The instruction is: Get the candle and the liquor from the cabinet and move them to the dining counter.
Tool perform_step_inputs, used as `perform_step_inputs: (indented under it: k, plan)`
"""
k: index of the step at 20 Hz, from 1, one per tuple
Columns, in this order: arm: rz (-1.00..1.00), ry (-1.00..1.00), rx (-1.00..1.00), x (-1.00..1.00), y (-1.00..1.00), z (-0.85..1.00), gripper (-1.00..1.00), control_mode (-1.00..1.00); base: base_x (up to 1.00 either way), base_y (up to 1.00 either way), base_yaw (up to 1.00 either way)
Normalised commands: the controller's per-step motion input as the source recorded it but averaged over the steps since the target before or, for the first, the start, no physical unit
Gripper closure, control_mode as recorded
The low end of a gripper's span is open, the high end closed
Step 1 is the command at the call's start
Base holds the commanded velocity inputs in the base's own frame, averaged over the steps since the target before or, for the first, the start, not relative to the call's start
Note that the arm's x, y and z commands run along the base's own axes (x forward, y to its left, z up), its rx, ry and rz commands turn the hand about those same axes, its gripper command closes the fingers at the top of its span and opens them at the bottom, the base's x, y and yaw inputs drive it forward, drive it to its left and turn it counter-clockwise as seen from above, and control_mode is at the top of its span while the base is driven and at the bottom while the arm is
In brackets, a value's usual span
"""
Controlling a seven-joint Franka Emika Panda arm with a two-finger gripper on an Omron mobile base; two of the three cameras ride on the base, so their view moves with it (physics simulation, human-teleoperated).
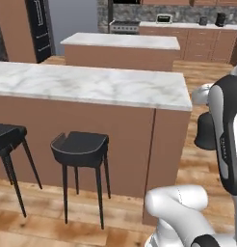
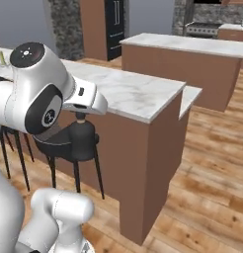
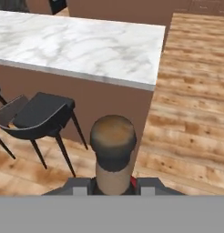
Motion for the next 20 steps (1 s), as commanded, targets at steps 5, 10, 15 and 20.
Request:
perform_step_inputs:
  k: [5,10,15,20]
  plan:
    - [0.00,0.00,0.00,0.00,0.00,0.00,1.00,1.00,0.05,1.00,-0.35]
    - [0.00,0.00,0.00,0.00,0.00,0.00,1.00,1.00,0.02,1.00,-0.32]
    - [0.00,0.00,0.00,0.00,0.00,0.00,1.00,1.00,0.00,1.00,-0.31]
    - [0.00,0.00,0.00,0.00,0.00,0.00,1.00,1.00,0.00,1.00,-0.27]
